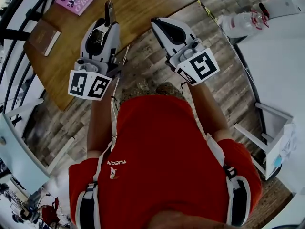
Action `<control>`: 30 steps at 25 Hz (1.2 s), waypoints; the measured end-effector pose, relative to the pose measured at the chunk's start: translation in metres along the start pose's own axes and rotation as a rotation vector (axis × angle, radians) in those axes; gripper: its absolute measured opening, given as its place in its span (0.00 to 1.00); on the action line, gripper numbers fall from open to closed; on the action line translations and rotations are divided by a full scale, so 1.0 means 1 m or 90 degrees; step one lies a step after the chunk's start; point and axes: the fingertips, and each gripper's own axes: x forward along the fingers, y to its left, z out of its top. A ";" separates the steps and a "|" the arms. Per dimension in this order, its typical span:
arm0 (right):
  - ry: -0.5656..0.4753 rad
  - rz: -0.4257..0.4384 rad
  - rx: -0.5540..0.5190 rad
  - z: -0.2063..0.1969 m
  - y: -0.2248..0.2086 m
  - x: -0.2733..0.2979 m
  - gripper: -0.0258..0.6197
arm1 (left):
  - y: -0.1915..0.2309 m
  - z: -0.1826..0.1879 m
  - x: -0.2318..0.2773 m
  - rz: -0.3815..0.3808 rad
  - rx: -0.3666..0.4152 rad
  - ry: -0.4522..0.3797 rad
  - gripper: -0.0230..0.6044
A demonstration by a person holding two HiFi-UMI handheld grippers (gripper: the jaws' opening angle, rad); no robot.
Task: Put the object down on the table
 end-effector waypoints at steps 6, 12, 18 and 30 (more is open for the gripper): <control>0.024 -0.006 0.003 -0.015 -0.035 0.023 0.08 | 0.029 -0.015 0.035 0.012 -0.021 0.033 0.34; 0.033 0.024 0.016 -0.040 -0.077 0.053 0.08 | 0.064 -0.051 0.071 0.043 -0.033 0.075 0.34; 0.040 0.072 0.030 -0.059 -0.126 0.078 0.08 | 0.094 -0.087 0.110 0.098 -0.025 0.117 0.34; 0.083 0.149 0.041 -0.104 -0.176 0.106 0.08 | 0.137 -0.141 0.157 0.174 -0.008 0.200 0.34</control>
